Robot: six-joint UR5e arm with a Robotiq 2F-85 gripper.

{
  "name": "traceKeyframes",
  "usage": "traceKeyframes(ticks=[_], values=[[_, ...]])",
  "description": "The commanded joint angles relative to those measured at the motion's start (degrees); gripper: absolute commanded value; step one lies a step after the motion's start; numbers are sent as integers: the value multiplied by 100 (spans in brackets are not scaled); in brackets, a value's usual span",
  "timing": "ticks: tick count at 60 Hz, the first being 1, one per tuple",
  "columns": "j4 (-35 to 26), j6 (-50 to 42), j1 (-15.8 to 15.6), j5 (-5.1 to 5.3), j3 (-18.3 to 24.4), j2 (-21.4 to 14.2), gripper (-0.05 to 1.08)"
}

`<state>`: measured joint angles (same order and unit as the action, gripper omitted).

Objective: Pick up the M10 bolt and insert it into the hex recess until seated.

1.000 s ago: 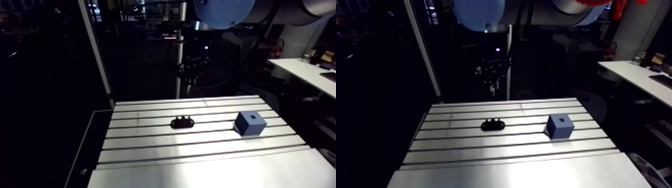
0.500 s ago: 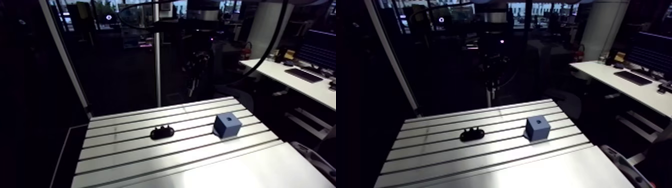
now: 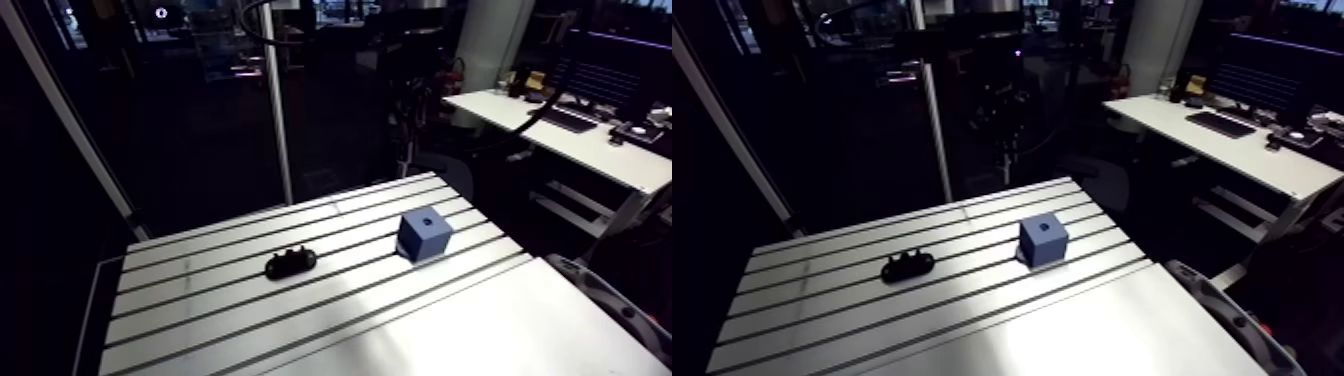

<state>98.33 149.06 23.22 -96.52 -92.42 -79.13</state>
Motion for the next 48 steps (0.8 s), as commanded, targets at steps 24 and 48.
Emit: traceKeyframes(ticks=[24,48], values=[[576,643,543,-21,-166,113,94],[585,709,579,94,-288,210,97]])
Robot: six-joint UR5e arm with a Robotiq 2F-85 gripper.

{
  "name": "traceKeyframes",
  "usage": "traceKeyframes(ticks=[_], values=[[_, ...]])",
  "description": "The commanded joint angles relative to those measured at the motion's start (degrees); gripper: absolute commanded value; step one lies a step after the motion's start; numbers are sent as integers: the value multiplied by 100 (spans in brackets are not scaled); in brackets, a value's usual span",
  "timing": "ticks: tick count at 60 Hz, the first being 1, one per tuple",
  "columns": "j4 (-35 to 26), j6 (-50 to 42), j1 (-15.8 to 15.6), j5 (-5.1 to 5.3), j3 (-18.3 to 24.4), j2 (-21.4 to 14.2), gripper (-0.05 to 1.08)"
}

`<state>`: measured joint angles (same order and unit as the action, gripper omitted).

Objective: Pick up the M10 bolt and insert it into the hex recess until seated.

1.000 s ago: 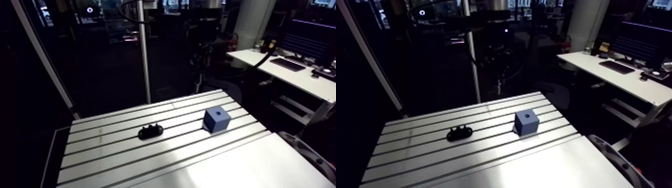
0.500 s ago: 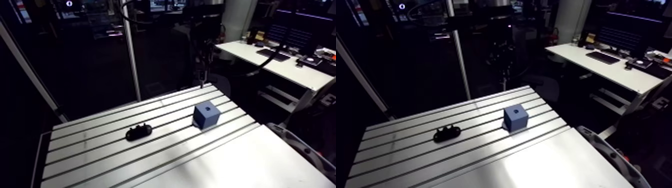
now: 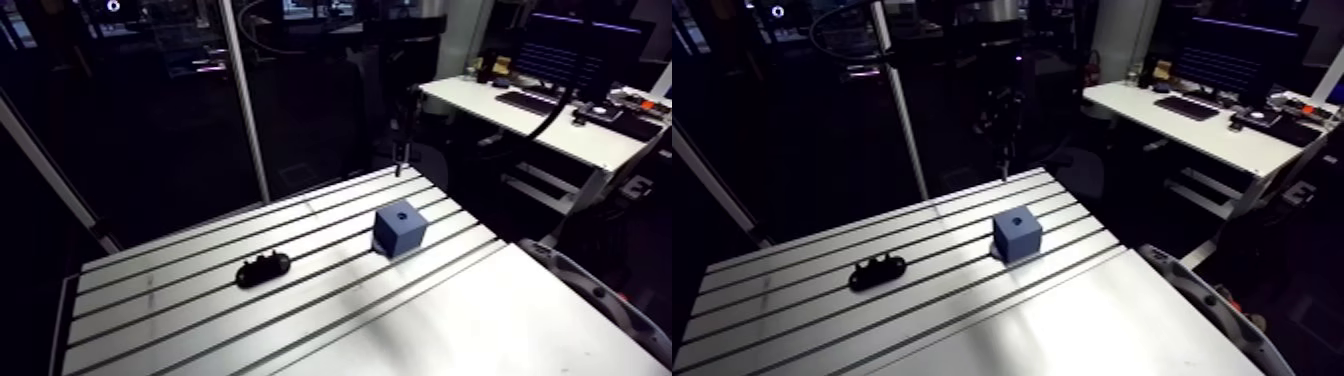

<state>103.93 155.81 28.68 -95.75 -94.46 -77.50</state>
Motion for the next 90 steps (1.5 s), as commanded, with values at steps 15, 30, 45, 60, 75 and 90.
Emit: traceKeyframes(ticks=[15,30,45,60,75,90], values=[[167,35,128,8,-84,298,98],[305,35,182,17,-182,369,98],[437,35,182,8,-224,424,98],[502,35,182,-18,-277,486,99],[528,26,182,-19,-346,512,100],[537,9,191,-18,-418,583,100]])
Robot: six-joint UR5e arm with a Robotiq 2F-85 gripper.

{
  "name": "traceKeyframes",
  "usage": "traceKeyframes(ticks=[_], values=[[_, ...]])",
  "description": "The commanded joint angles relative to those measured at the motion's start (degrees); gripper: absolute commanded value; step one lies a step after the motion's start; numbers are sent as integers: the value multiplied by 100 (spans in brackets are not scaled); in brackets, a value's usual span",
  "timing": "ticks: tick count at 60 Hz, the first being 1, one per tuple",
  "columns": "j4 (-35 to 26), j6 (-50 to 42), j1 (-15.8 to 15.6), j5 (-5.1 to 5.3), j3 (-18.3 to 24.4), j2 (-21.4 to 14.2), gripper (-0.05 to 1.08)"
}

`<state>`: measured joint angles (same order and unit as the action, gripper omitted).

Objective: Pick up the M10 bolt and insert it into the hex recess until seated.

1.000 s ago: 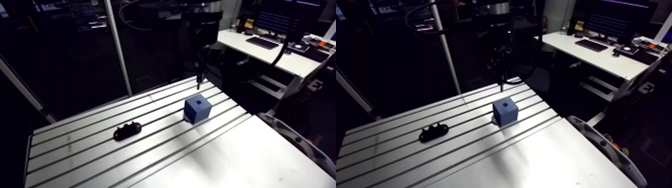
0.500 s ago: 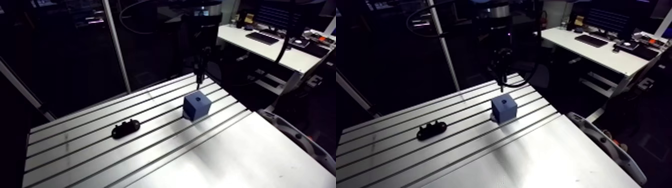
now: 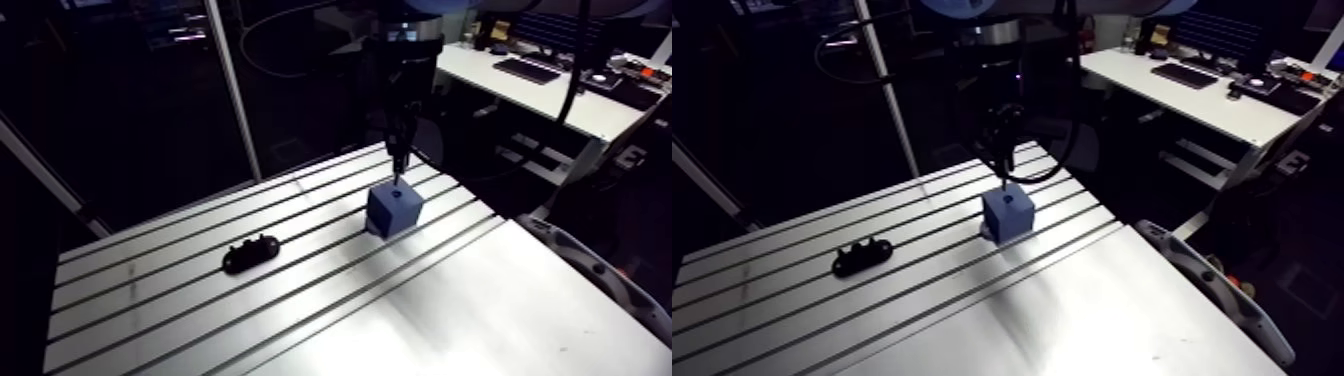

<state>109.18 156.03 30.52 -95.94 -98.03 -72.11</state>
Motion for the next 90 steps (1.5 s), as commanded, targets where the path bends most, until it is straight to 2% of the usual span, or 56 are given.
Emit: traceKeyframes(ticks=[1,13,90], values=[[19,-14,7,0,-63,44,100],[308,12,7,-17,-89,61,100],[259,12,16,-61,-116,150,100]])
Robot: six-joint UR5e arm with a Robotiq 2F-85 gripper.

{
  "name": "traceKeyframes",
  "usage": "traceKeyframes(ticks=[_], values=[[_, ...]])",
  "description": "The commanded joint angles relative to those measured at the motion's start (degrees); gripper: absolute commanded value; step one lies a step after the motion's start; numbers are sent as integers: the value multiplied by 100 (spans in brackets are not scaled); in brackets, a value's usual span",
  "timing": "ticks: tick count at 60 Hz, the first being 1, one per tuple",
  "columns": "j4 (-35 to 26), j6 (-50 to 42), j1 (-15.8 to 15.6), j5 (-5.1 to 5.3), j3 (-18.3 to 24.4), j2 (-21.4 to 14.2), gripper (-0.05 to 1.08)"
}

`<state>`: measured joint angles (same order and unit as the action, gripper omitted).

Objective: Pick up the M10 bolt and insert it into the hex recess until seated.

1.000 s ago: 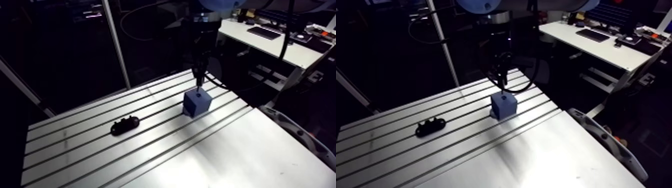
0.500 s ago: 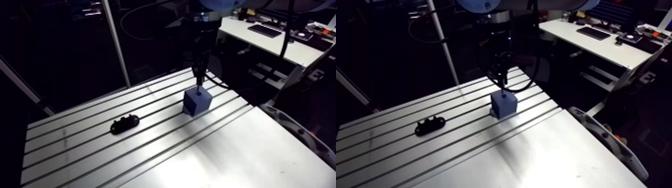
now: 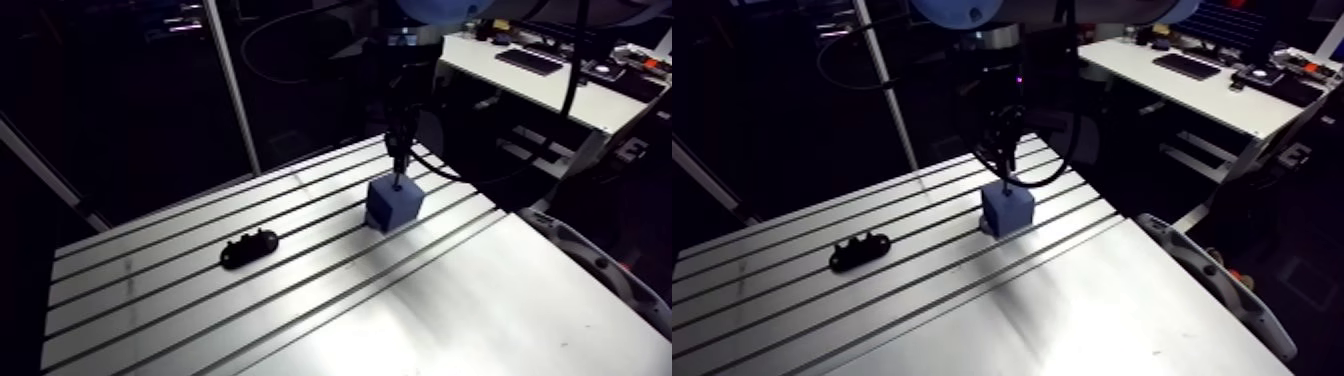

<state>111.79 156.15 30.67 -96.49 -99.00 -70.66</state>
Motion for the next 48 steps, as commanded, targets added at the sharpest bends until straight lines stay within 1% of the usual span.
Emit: traceKeyframes(ticks=[1,48], values=[[-2,0,1,-6,-19,4,100],[50,0,1,-23,-28,91,100]])
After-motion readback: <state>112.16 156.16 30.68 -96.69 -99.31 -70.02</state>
